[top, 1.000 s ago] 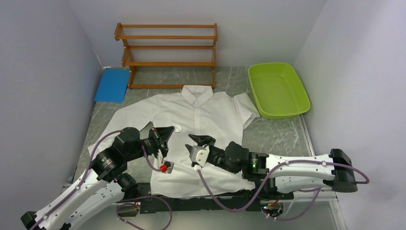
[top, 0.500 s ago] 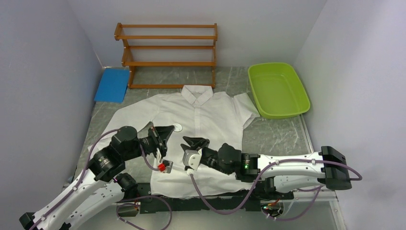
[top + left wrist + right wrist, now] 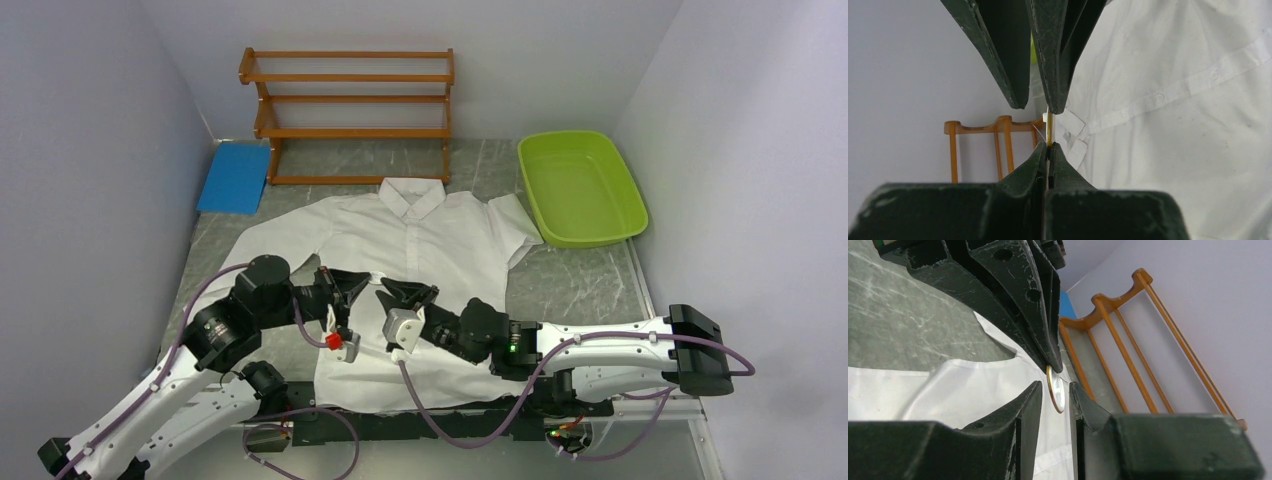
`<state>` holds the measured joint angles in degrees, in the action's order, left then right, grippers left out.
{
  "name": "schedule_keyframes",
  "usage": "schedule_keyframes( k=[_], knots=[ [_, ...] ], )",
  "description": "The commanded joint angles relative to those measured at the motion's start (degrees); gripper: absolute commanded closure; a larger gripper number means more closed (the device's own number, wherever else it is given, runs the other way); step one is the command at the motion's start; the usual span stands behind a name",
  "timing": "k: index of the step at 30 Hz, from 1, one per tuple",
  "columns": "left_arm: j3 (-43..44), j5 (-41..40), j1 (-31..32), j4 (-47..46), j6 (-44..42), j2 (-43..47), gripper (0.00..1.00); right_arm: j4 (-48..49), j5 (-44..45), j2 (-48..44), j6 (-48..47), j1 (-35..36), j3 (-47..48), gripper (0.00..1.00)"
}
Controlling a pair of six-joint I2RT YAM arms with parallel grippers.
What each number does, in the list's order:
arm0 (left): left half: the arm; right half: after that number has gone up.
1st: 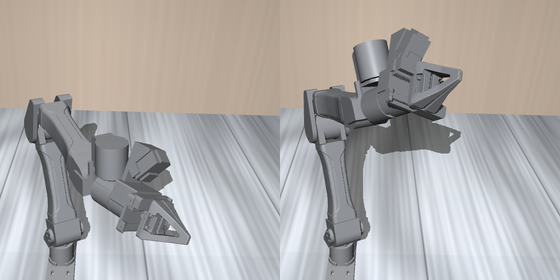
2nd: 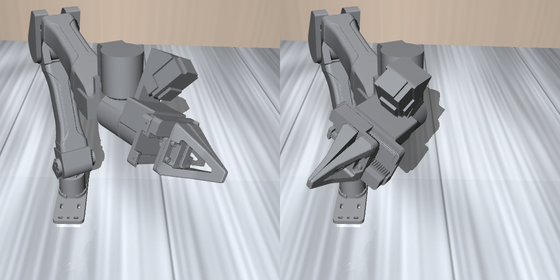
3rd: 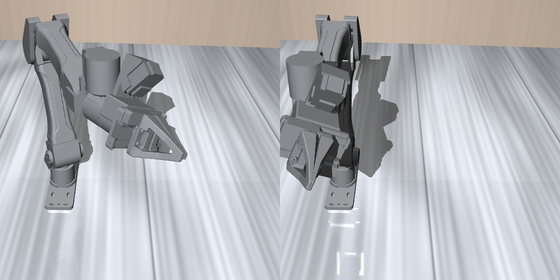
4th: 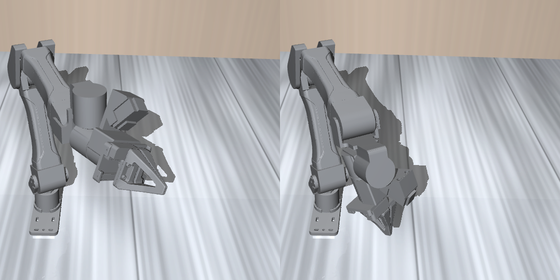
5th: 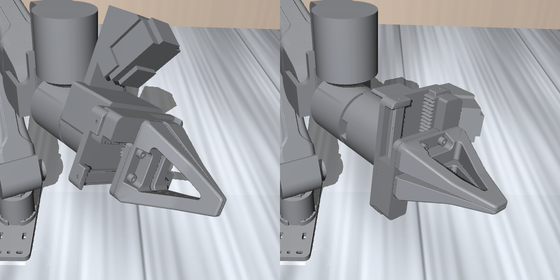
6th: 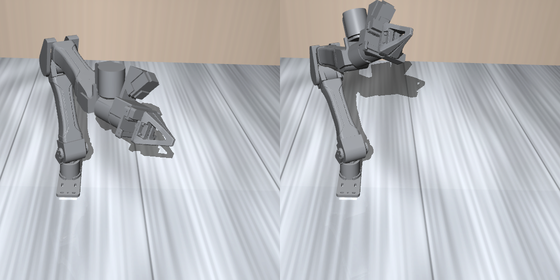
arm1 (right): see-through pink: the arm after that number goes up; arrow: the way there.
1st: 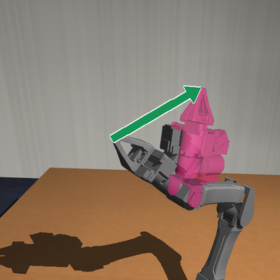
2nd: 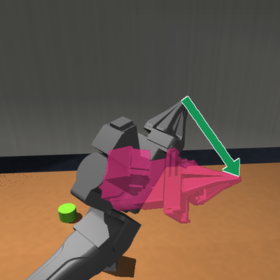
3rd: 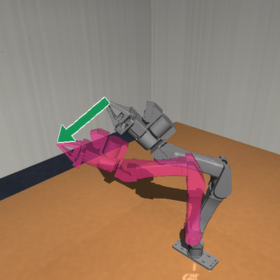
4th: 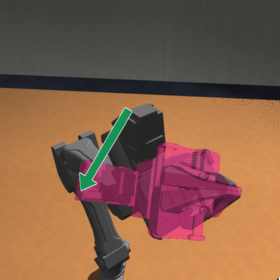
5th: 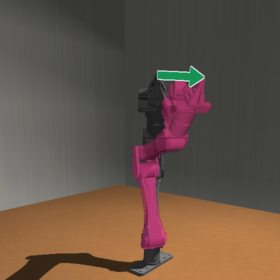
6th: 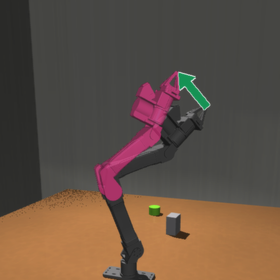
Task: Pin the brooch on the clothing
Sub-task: Adjust the brooch.
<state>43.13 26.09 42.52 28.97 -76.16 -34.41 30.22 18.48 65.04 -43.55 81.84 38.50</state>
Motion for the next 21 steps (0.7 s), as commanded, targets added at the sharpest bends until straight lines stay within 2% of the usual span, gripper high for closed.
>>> schedule_keyframes(
  k=[1,13,21],
  knots=[
    [1.2,3.1,0.2,0.3,4.0,-1.0,0.97,2.9,0.7,0.5,-0.8,0.3,1.2,0.71],
    [3.0,3.7,0.2,2.2,6.3,-2.9,0.97,-0.4,0.4,2.6,-2.6,0.4,2.5,0.79],
    [3.4,4.0,0.2,2.6,6.7,-3.0,0.97,-3.3,-0.6,2.9,-2.8,0.5,2.6,0.78]
  ],
)
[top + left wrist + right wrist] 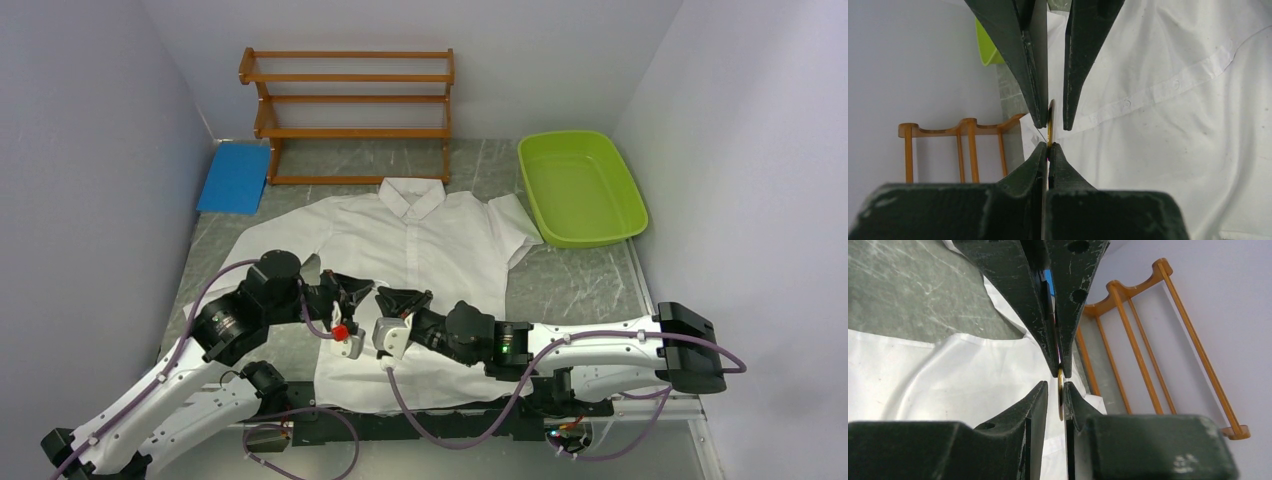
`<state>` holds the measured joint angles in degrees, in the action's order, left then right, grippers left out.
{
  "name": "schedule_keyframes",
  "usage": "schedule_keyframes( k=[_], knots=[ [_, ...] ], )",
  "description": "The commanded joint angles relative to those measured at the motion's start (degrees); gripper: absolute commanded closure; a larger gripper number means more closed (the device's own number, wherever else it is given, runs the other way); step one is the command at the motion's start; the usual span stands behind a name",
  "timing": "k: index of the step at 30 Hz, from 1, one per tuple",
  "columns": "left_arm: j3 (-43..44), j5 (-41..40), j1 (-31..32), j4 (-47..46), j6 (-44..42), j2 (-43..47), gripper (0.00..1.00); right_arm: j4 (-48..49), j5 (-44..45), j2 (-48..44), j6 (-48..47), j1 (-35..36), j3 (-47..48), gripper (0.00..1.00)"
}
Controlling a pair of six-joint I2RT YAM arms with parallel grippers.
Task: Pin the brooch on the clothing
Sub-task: Adjust the brooch.
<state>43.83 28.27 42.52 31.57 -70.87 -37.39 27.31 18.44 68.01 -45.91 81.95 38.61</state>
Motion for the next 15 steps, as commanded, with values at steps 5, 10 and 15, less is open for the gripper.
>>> schedule_keyframes(
  k=[5,10,15],
  knots=[
    [2.8,2.4,0.2,0.0,1.6,0.0,0.97,-2.3,0.6,1.4,-0.5,0.3,3.9,0.77],
    [3.4,2.7,0.2,0.9,1.6,-0.2,0.97,-3.1,1.8,2.9,-0.5,0.3,5.3,0.73],
    [3.4,2.7,0.2,1.0,1.5,0.2,0.97,-3.8,2.9,3.8,-1.0,0.3,5.8,0.74]
  ],
)
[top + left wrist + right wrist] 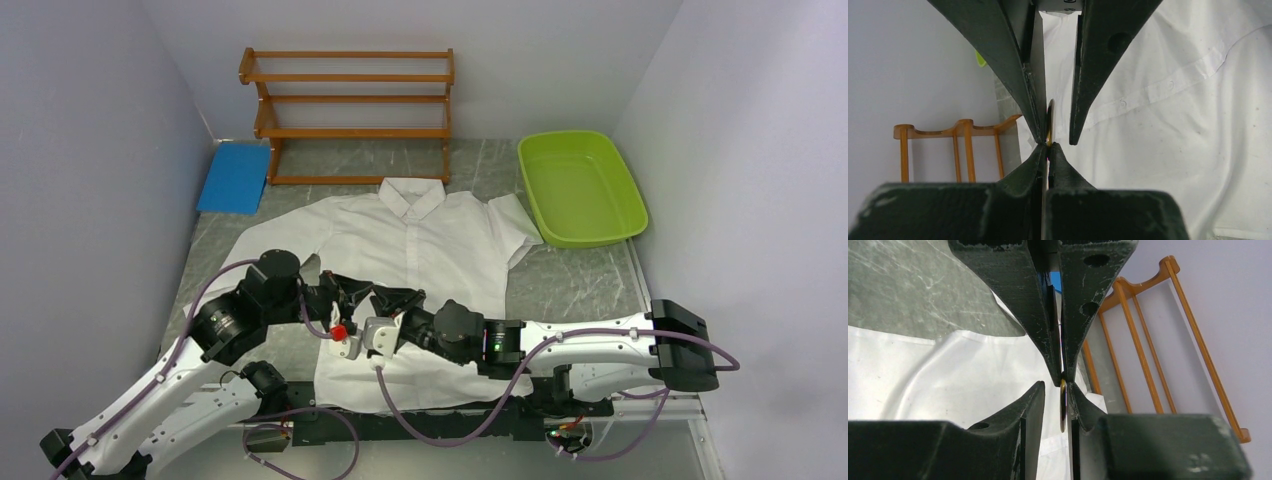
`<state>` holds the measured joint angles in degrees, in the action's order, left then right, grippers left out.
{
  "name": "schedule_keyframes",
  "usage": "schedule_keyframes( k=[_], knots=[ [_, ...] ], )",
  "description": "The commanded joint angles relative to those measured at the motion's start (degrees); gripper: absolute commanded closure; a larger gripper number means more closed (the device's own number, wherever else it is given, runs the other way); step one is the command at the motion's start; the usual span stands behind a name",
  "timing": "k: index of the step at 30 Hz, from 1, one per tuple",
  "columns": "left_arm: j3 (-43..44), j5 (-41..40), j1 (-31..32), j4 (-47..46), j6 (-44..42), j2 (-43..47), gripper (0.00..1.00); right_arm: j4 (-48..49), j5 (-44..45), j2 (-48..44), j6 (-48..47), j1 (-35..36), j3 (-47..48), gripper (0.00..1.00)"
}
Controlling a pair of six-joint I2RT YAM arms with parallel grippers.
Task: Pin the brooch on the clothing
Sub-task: Adjust the brooch.
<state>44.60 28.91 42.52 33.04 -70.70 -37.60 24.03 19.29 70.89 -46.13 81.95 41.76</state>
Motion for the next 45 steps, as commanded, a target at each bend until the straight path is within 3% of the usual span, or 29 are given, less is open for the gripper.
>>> schedule_keyframes(
  k=[1,8,10,15,20,21,22,23,26,28,34,37,40,45],
  knots=[
    [2.6,2.1,0.2,-0.4,1.3,0.4,0.97,-0.5,2.3,0.9,-0.9,0.3,2.6,0.75],
    [2.9,2.9,0.1,0.5,0.7,0.6,0.97,-1.2,4.0,2.1,-1.9,0.4,3.2,0.91],
    [3.0,2.9,0.2,0.8,0.5,0.6,0.97,-1.5,4.8,2.5,-2.3,0.3,3.4,1.0],
    [3.2,2.3,0.2,1.0,1.2,0.8,0.97,-1.8,5.1,2.2,-2.4,0.2,2.7,1.0],
    [1.5,-1.3,0.1,-2.3,5.9,2.0,0.47,-2.6,-1.0,-0.8,3.3,-2.3,1.9,1.0],
    [1.2,-2.4,0.1,-2.4,7.2,2.3,0.31,-3.9,-2.8,-1.4,6.5,-3.6,2.4,1.0],
    [1.1,-4.0,0.2,-1.9,8.2,2.3,0.09,-5.4,-5.3,-2.2,8.7,-4.9,2.8,1.0],
    [1.4,-5.8,0.1,-0.6,8.1,2.4,0.06,-6.7,-7.9,-2.8,11.5,-6.6,3.4,1.0],
    [2.7,-10.5,0.2,3.4,12.3,2.7,0.06,-9.4,-15.6,-4.9,20.2,-13.5,3.8,1.0],
    [3.0,-14.2,0.1,3.0,19.9,3.7,0.06,-8.1,-19.5,-6.4,26.9,-18.2,2.7,1.0],
    [2.6,-14.5,0.2,0.2,38.1,9.1,0.06,-5.9,-39.4,-6.8,47.8,-34.6,1.0,1.0],
    [4.2,-15.7,0.2,-1.7,49.9,9.6,0.06,-3.2,-51.7,-4.5,56.9,-43.3,0.4,1.0],
    [6.6,-21.8,0.2,-1.8,62.7,7.6,0.06,2.8,-61.0,-1.6,65.9,-49.6,-1.0,1.0],
    [9.1,-34.2,0.1,0.5,86.4,0.0,0.06,9.0,-65.5,0.3,75.2,-55.2,-3.6,1.0]
  ],
)
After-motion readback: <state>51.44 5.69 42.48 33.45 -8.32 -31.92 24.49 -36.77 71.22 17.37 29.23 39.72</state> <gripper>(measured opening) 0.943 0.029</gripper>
